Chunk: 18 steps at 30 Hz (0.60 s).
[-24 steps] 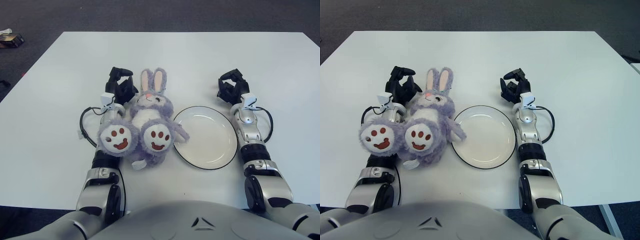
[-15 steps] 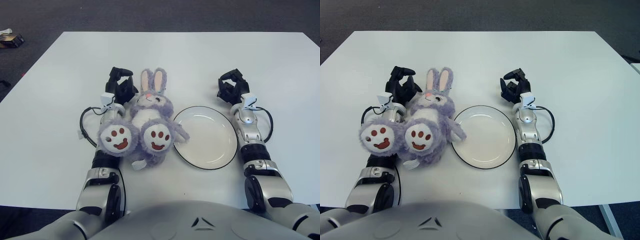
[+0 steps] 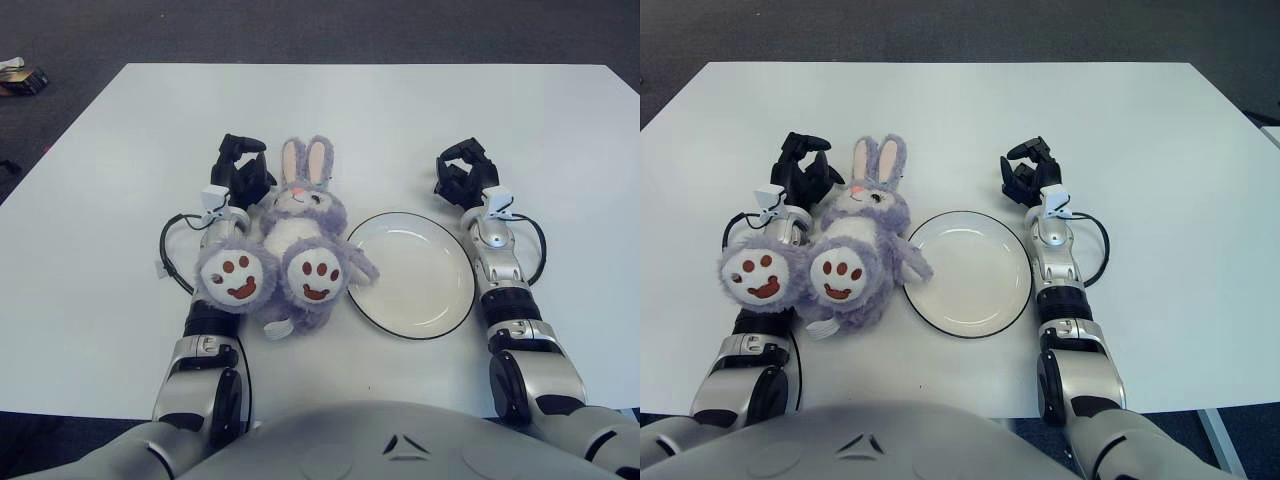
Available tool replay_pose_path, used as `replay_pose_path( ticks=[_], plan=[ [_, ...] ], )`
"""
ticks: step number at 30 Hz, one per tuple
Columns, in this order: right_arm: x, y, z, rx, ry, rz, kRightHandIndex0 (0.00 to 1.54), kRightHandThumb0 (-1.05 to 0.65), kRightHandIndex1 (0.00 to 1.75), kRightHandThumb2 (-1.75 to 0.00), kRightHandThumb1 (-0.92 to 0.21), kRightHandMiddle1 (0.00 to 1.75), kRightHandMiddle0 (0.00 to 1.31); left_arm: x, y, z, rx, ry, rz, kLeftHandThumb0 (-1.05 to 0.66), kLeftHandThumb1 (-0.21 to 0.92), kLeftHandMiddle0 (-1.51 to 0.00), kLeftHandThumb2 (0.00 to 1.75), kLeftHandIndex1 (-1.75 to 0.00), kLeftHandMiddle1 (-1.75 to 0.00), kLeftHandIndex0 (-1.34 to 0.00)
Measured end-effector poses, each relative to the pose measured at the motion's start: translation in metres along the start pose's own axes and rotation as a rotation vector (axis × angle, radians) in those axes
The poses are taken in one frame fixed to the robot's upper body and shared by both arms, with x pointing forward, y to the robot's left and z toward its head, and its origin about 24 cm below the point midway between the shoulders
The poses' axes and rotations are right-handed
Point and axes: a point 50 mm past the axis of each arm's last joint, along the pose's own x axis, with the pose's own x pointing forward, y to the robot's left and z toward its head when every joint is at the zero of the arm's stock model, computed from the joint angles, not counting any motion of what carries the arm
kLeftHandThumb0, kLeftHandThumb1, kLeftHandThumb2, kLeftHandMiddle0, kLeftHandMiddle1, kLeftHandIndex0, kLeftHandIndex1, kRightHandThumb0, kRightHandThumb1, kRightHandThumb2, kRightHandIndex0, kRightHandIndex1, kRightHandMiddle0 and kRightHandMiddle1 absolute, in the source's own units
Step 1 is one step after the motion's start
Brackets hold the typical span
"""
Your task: Put the doll into the plate.
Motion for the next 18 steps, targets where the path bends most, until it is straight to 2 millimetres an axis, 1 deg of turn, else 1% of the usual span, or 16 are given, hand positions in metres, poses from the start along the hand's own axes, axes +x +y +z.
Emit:
replay_pose_path(
  ticks=[18],
  plan=[
    [0.0001,0.0001,-0.0001,0.000,0.000,0.000,0.87,-0.38,1.75,-0.69,-0.74,1.66,0.38,0.0006,0.0015,0.0004,0.005,-0.001,0.001,-0.36,0.82,-0.80,0.65,-1.75,-1.75,-0.27]
  ],
)
